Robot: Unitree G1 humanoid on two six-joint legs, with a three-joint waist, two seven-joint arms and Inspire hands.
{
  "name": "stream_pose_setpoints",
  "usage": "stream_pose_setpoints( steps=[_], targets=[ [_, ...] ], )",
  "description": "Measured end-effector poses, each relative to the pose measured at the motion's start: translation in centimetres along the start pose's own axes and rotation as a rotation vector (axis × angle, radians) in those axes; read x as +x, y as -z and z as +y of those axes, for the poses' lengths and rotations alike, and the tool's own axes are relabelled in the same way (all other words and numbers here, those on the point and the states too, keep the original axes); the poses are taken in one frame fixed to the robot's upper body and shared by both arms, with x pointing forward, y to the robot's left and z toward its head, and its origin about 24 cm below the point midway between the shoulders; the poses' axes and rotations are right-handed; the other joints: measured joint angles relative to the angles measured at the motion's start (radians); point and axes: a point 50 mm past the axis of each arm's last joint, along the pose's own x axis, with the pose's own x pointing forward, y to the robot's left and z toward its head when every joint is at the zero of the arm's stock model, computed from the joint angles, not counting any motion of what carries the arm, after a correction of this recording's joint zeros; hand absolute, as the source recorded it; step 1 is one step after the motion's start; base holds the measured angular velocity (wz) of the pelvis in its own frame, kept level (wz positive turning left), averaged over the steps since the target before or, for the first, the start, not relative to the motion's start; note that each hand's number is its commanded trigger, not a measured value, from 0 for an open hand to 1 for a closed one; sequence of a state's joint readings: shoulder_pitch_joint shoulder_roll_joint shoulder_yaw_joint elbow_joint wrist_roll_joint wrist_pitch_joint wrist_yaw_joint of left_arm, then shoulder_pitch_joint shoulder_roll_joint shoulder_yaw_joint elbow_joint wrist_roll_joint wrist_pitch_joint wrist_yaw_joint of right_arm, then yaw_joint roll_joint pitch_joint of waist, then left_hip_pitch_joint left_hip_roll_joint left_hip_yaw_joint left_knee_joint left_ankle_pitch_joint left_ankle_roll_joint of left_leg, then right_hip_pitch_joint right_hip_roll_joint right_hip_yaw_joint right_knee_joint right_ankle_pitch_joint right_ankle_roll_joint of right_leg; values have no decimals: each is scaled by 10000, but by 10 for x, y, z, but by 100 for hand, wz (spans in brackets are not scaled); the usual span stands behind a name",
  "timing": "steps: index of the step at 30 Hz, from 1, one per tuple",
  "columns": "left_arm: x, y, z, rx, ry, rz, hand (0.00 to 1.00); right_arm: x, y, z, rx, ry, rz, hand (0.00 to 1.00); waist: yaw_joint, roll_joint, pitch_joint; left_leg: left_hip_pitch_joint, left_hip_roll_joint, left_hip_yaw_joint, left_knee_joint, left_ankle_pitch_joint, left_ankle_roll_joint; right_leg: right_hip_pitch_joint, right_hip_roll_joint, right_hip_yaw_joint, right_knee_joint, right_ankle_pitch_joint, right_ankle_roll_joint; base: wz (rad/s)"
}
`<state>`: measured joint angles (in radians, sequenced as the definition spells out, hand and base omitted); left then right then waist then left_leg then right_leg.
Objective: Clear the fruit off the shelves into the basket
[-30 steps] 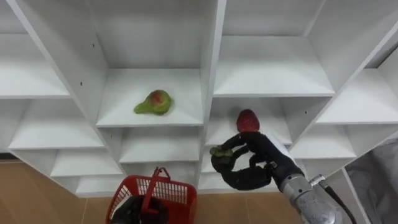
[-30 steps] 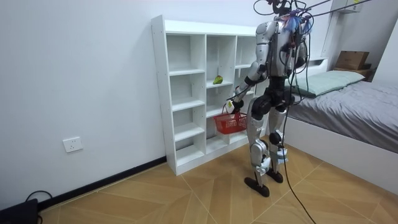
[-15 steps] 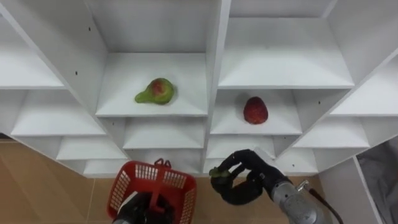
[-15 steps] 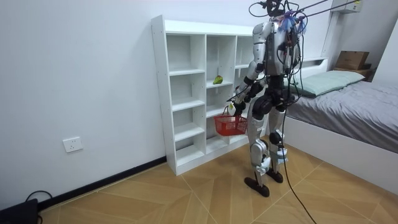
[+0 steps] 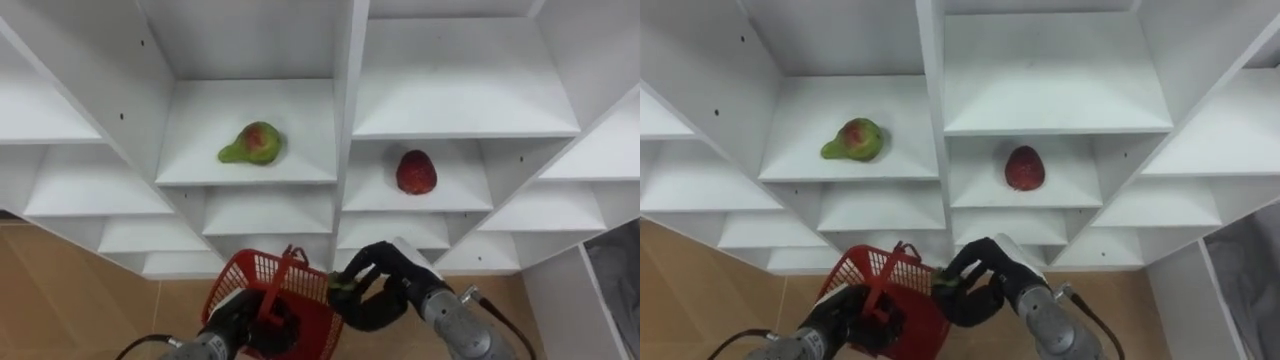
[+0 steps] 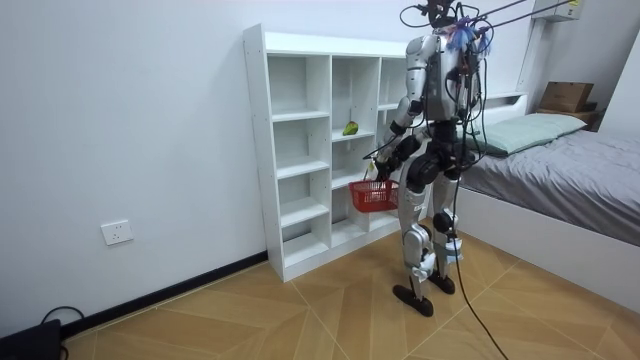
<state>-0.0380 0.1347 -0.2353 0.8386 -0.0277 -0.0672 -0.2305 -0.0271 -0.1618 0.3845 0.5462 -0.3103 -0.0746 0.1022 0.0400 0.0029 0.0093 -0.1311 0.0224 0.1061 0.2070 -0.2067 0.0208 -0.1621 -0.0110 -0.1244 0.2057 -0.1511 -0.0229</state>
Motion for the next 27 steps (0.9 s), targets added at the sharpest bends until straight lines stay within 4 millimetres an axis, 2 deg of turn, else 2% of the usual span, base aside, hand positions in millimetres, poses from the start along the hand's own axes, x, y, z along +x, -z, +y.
stream_pose_setpoints(
  steps=[6,14,27],
  targets=[
    [0,-1,-1,61,130,-74,100,1,4,3,-135,-212,194,100,199,40,24,-13,3,-26,-7,10,-6,3,-4,-70,-7,0,0,1],
    [3,-6,-6,397,586,-120,100,6,-5,2,-375,-328,-87,100,208,70,42,-49,-15,-113,-7,26,3,7,-34,-150,-11,0,0,3],
    [5,-15,-14,795,1065,-448,100,8,2,5,-367,-572,307,100,194,106,65,-198,-8,-116,2,48,-4,-130,-27,-158,-2,4,-7,0]
  ],
)
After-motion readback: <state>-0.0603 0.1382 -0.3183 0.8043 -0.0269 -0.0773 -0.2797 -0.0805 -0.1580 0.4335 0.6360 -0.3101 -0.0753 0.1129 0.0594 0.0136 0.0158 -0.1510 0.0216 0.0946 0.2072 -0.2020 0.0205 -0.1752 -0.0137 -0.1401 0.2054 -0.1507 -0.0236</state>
